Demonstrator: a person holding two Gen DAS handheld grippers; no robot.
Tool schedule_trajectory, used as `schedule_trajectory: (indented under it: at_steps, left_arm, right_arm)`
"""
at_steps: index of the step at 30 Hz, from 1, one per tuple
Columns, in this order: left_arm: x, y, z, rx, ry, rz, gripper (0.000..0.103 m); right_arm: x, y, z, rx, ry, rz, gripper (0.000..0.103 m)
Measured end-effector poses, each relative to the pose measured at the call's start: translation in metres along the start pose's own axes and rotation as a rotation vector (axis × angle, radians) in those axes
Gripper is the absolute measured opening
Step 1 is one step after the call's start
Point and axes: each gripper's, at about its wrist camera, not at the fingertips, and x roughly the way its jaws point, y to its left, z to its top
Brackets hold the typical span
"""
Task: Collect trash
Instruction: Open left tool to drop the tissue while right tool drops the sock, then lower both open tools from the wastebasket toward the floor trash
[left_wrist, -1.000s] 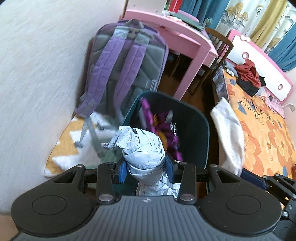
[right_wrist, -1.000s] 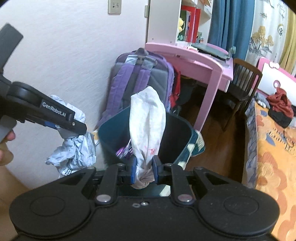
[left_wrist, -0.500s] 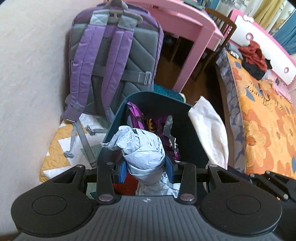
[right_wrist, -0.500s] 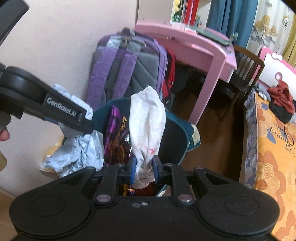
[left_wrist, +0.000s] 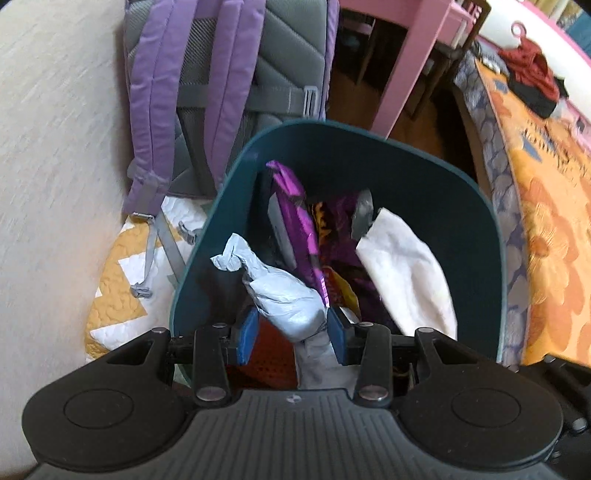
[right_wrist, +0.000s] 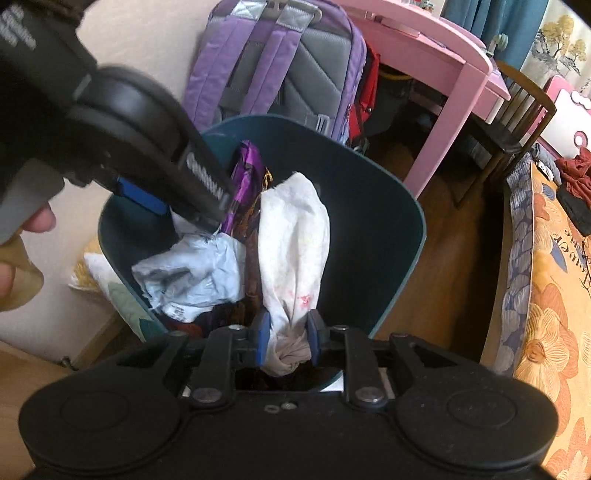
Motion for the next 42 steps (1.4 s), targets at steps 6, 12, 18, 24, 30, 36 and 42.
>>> schedule_trajectory:
  at_steps: [6, 12, 18, 24, 30, 36, 42]
  left_arm:
    - [0.011, -0.001, -0.008, 0.009, 0.026, 0.005, 0.039]
    - [0.001, -0.001, -0.013, 0.009, 0.007, -0.015, 0.060]
    - [-0.024, -0.002, -0.021, 0.019, -0.045, -0.041, 0.063]
    - [-0.057, -0.004, -0.039, 0.064, -0.102, -0.074, 0.064]
    - [-0.093, -0.006, -0.057, 0.104, -0.169, -0.103, 0.064]
    - [-0.128, -0.005, -0.081, 0.134, -0.236, -0.110, 0.068]
    - [-0.157, -0.011, -0.113, 0.170, -0.277, -0.083, 0.070]
  right_arm:
    - [0.004, -0.002, -0.004, 0.014, 0.009, 0.004, 0.030]
    - [-0.003, -0.007, -0.007, 0.040, -0.010, 0.002, 0.039]
    - [-0.020, -0.010, -0.006, 0.053, -0.031, 0.005, 0.041]
    - [-0.046, -0.012, -0.009, 0.067, -0.088, 0.028, 0.047]
    - [-0.075, -0.009, -0.016, 0.067, -0.135, 0.042, 0.048]
    - [-0.111, -0.008, -0.032, 0.077, -0.188, 0.077, 0.057]
    - [-0.147, -0.014, -0.058, 0.107, -0.228, 0.108, 0.063]
